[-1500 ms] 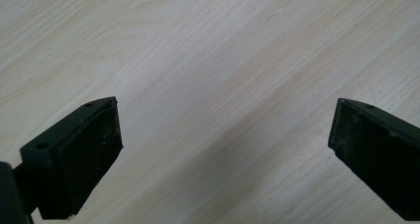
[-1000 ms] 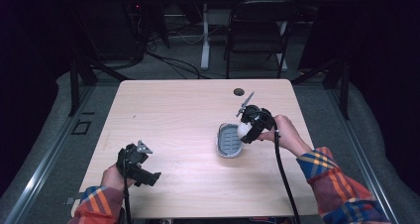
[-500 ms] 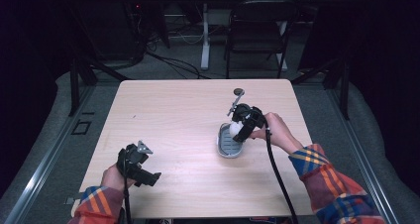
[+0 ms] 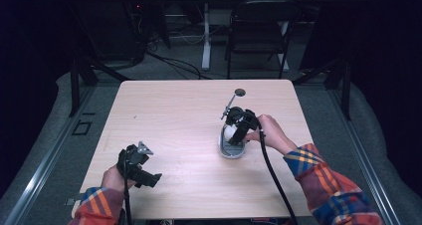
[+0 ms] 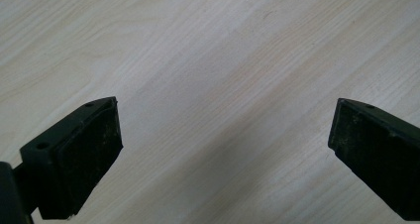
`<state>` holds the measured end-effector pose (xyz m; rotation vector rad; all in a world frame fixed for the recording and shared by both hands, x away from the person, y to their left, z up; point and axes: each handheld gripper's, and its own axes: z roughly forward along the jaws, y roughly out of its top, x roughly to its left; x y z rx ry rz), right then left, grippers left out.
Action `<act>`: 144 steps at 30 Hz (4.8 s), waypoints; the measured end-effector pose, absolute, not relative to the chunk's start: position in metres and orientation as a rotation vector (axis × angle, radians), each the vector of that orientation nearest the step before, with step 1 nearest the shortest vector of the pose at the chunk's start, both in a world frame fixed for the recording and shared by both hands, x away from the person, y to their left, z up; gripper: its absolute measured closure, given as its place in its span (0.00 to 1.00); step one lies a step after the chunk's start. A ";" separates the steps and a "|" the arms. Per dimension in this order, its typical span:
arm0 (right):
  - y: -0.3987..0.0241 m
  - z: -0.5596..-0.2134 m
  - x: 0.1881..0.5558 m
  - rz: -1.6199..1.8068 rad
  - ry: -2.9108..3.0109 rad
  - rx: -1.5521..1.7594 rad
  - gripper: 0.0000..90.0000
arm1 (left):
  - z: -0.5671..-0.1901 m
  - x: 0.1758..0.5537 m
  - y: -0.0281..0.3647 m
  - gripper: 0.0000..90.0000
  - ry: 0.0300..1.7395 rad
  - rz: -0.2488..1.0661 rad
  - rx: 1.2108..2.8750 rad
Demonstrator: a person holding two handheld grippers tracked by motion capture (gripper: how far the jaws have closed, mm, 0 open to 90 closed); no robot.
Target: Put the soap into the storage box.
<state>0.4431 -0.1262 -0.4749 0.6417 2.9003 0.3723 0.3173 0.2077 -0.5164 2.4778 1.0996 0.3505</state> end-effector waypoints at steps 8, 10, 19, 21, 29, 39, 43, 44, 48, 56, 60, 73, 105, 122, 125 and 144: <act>-0.124 -0.486 0.445 0.335 2.921 0.641 0.27 | -0.517 0.317 0.207 0.00 1.100 0.349 2.480; -0.123 -0.489 0.445 0.329 2.929 0.637 0.27 | -0.517 0.317 0.207 0.00 1.100 0.350 2.480; -0.122 -0.497 0.447 0.293 2.938 0.642 0.27 | -0.517 0.317 0.208 0.00 1.098 0.351 2.482; -0.122 -0.499 0.447 0.312 2.938 0.658 0.27 | -0.517 0.317 0.207 0.00 1.099 0.349 2.484; -0.122 -0.504 0.450 0.272 2.945 0.652 0.27 | -0.517 0.317 0.207 0.00 1.100 0.353 2.485; -0.124 -0.509 0.451 0.271 2.947 0.670 0.27 | -0.517 0.320 0.205 0.00 1.086 0.357 2.495; -0.125 -0.506 0.449 0.293 2.932 0.671 0.27 | -0.517 0.319 0.204 0.00 1.084 0.358 2.495; -0.125 -0.506 0.449 0.293 2.932 0.671 0.27 | -0.517 0.319 0.204 0.00 1.084 0.358 2.495; -0.125 -0.504 0.448 0.296 2.928 0.671 0.27 | -0.516 0.319 0.205 0.00 1.086 0.363 2.493; -0.128 -0.497 0.444 0.326 2.910 0.673 0.27 | -0.516 0.319 0.204 0.00 1.079 0.363 2.496; -0.129 -0.492 0.441 0.352 2.897 0.667 0.27 | -0.516 0.320 0.203 0.00 1.076 0.358 2.500; -0.141 -0.477 0.432 0.403 2.858 0.674 0.21 | -0.516 0.322 0.200 0.00 1.061 0.354 2.508; -0.195 -0.462 0.394 0.467 2.770 0.782 0.04 | -0.515 0.322 0.201 0.00 1.048 0.354 2.506; -0.228 -0.493 0.373 0.357 2.768 0.908 0.00 | -0.515 0.321 0.200 0.00 1.047 0.356 2.508; -0.235 -0.500 0.368 0.317 2.762 0.926 0.00 | -0.515 0.322 0.200 0.00 1.042 0.352 2.511; -0.273 -0.533 0.351 0.089 2.780 1.025 0.02 | -0.519 0.326 0.195 0.00 1.048 0.321 2.519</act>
